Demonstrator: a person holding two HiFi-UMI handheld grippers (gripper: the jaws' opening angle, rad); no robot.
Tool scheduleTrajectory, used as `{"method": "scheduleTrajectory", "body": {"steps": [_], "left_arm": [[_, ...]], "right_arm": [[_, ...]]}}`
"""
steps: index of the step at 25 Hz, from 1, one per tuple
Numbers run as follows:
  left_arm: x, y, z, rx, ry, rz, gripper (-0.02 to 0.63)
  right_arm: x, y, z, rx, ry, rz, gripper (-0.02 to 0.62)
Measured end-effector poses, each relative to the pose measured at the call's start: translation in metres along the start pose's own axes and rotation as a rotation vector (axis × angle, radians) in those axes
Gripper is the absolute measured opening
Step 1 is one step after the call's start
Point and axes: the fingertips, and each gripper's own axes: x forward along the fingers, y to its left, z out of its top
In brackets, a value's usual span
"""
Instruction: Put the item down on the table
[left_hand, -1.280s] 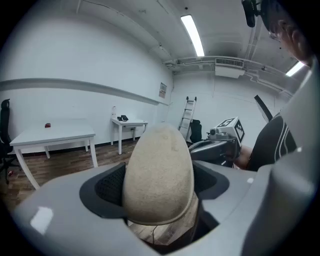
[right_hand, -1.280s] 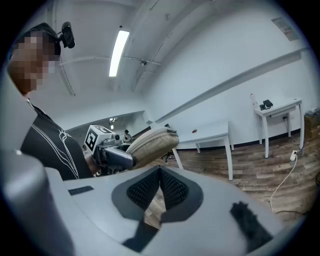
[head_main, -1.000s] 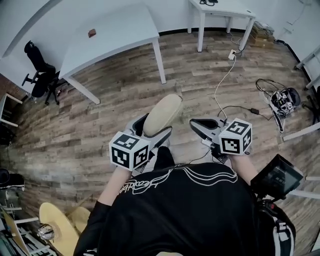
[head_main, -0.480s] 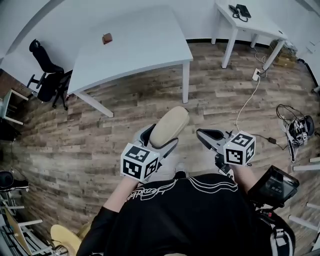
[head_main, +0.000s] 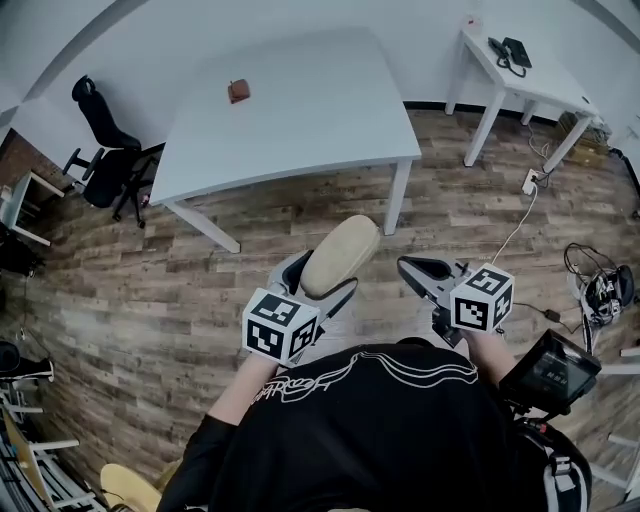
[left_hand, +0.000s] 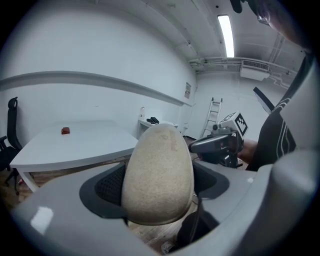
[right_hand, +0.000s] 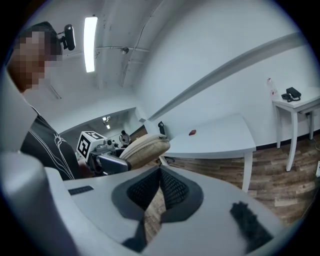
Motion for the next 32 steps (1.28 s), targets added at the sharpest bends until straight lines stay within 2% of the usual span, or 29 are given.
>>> {"method": "scheduleTrajectory", "body": {"steps": [6, 10, 16, 22, 26, 32], "left_arm": [[0.016, 0.029, 0.014, -0.033, -0.041, 0.012, 0.403], [0.033, 0.047, 0.031, -0.024, -0.052, 0.028, 0.403], [0.084, 0.110, 0.067, -0.043, -0.043, 0.082, 0.403], [0.105, 0.142, 0.077, -0.044, -0.029, 0.140, 0.403], [0.148, 0.195, 0.107, -0.041, 0.008, 0.153, 0.403], [0.197, 0.235, 0.123, -0.062, 0.028, 0.165, 0.403]], "right_arm": [[0.018, -0.016, 0.004, -0.009, 0.043, 0.018, 0.008], [0.032, -0.034, 0.018, -0.020, 0.053, 0.039, 0.008], [0.082, -0.106, 0.062, -0.018, 0.074, 0.089, 0.008], [0.109, -0.142, 0.086, -0.028, 0.053, 0.119, 0.008], [0.150, -0.197, 0.127, 0.000, 0.057, 0.134, 0.008], [0.175, -0.244, 0.154, -0.009, 0.073, 0.149, 0.008]]}}
